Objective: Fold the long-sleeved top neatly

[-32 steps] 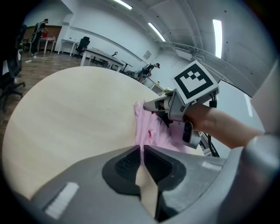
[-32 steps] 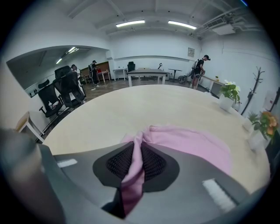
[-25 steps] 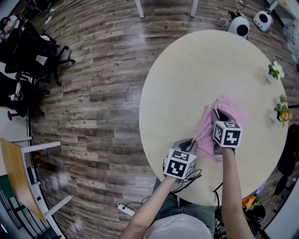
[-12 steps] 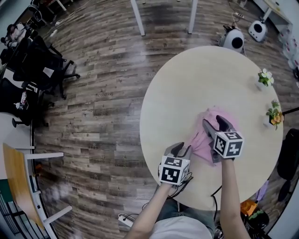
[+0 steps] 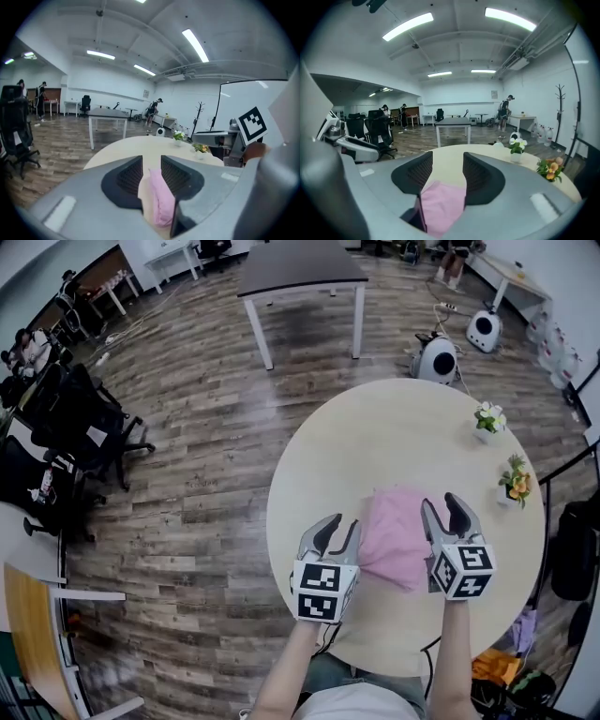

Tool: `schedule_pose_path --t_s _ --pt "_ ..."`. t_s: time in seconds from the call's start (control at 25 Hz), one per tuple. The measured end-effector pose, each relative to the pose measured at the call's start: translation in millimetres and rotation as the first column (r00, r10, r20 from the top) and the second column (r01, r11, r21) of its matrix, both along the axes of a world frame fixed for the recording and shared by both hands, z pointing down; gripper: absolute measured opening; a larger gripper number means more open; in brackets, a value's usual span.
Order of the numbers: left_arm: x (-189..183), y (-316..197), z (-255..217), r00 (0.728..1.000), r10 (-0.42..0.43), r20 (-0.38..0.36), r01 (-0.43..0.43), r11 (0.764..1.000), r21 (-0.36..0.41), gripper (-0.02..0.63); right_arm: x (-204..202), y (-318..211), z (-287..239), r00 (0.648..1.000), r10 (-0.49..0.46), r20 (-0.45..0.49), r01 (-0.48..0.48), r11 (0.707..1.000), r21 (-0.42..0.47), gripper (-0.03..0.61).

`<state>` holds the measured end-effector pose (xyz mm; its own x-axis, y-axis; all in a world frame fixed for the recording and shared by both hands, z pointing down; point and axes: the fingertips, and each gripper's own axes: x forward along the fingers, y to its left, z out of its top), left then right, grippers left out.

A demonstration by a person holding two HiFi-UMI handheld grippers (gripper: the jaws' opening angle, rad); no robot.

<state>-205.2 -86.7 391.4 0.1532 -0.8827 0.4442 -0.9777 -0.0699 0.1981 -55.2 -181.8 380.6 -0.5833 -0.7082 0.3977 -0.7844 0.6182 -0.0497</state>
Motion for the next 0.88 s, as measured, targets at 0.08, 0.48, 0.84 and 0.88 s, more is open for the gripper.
schedule_pose_path --t_s 0.08,0.48,0.84,0.88 --pt "-2 -5 -23 0.998 -0.004 0.060 0.000 0.999 0.054 0.118 13 3 -20 1.000 0.023 -0.006 -0.022 0.998 0.055 0.218" --pt "8 -14 -114 0.990 -0.015 0.144 -0.025 0.962 0.272 0.076 66 25 -98 0.985 0.158 0.063 -0.169 0.948 0.269 0.061" --pt "24 -9 -151 0.983 -0.064 0.174 -0.006 0.929 0.370 0.003 104 42 -122 0.960 0.243 0.138 -0.276 0.903 0.329 0.023" --pt "27 -7 -153 0.983 -0.069 0.172 -0.001 0.926 0.378 0.003 107 43 -122 0.959 0.246 0.142 -0.280 0.902 0.327 0.023"
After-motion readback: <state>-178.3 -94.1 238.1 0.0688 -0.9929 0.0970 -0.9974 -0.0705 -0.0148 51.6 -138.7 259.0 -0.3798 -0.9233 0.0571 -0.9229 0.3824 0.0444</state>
